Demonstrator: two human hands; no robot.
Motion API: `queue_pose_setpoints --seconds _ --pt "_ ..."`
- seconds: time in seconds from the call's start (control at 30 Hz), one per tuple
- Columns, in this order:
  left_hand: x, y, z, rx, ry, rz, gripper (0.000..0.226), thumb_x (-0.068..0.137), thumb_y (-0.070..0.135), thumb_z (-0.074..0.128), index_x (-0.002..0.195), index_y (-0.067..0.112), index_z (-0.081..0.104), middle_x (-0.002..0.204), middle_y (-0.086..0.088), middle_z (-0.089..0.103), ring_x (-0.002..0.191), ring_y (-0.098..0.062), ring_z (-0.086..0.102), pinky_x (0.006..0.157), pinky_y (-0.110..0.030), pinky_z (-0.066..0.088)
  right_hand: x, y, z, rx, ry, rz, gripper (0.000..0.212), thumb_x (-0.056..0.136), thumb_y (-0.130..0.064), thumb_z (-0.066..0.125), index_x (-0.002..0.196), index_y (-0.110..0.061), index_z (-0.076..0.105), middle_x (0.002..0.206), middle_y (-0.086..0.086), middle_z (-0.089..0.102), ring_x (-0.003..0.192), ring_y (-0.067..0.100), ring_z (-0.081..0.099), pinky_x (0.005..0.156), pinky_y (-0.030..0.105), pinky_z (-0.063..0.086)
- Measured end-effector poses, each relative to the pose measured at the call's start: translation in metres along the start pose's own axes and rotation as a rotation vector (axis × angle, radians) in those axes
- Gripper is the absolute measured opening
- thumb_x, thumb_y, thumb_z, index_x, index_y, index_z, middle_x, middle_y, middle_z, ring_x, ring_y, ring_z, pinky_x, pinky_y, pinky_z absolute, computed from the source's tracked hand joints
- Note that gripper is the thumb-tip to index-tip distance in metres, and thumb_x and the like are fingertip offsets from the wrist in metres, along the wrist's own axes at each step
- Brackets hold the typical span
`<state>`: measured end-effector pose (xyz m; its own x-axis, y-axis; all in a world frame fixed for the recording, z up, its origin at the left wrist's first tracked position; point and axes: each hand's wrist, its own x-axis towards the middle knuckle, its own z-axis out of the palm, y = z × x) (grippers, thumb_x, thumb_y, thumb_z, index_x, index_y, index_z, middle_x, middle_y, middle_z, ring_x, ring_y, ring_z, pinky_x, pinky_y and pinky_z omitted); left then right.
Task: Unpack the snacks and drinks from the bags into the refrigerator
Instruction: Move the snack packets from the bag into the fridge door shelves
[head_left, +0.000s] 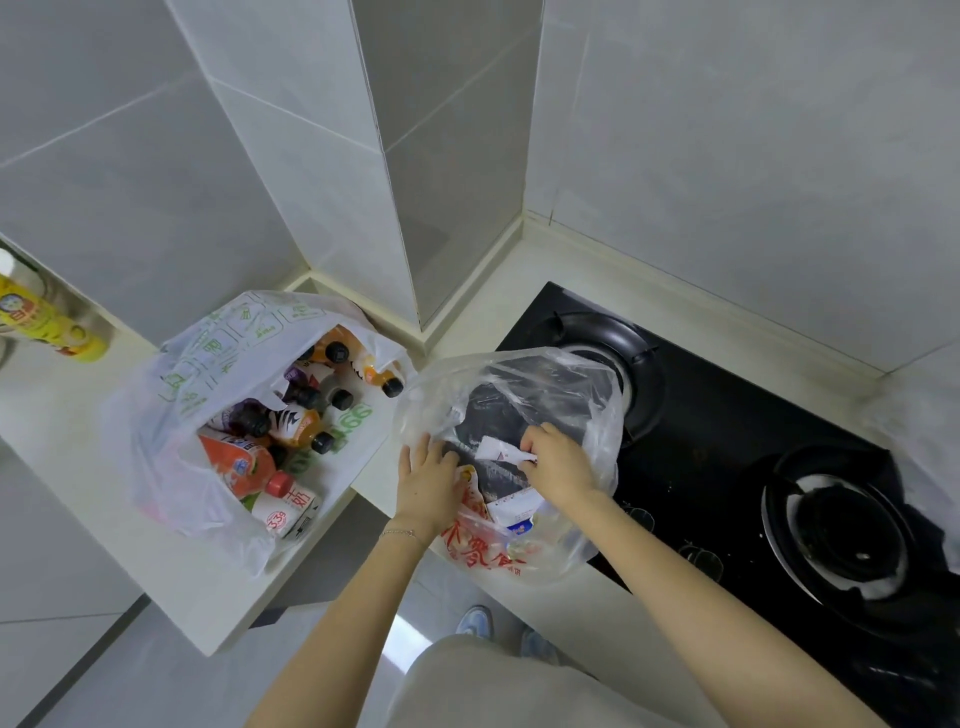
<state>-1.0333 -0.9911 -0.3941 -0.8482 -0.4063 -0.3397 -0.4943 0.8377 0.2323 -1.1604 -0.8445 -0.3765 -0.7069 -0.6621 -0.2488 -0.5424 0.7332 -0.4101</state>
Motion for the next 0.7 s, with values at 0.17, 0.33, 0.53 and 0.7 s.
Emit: queue_pose_setpoints --seconds 0.17,0.33,0.53,0.7 --pt "0.008 0.005 0.007 0.038 -0.046 0.015 0.036 0.102 0.029 0.037 0.133 0.023 0.054 0.153 -0.004 0.029 0.149 -0.031 0.002 0.120 -0.051 -0.003 -0.001 0.002 -0.019 0.269 0.071 0.064 0.013 0.087 -0.017 0.068 0.090 -0.013 0.056 0.089 -0.001 0.054 0.077 0.018 0.052 0.068 0.029 0.042" --pt "0.012 0.008 0.011 0.047 -0.018 0.029 0.035 0.102 0.027 0.040 0.130 0.017 0.056 0.149 -0.005 0.034 0.148 -0.034 0.005 0.120 -0.050 0.000 -0.007 -0.008 -0.035 0.497 0.082 0.081 0.020 0.087 -0.018 0.068 0.084 -0.013 0.049 0.081 0.013 0.062 0.067 0.017 0.051 0.062 0.030 0.042" --pt "0.016 0.009 0.005 0.002 0.073 0.083 0.025 0.091 0.019 0.051 0.114 0.017 0.061 0.129 -0.002 0.051 0.132 -0.029 0.031 0.116 -0.041 0.016 -0.010 -0.018 -0.040 0.808 0.091 0.114 0.020 0.086 -0.014 0.069 0.104 -0.014 0.059 0.097 -0.004 0.070 0.089 0.009 0.067 0.082 0.030 0.055" --pt "0.013 0.011 -0.012 -0.114 0.119 0.143 0.009 0.088 0.008 0.053 0.086 0.016 0.057 0.109 -0.004 0.064 0.126 -0.028 0.039 0.110 -0.033 0.018 -0.010 -0.020 -0.048 0.883 0.197 0.131 0.015 0.091 -0.016 0.065 0.092 -0.029 0.057 0.095 -0.012 0.066 0.091 0.007 0.064 0.075 0.019 0.051"
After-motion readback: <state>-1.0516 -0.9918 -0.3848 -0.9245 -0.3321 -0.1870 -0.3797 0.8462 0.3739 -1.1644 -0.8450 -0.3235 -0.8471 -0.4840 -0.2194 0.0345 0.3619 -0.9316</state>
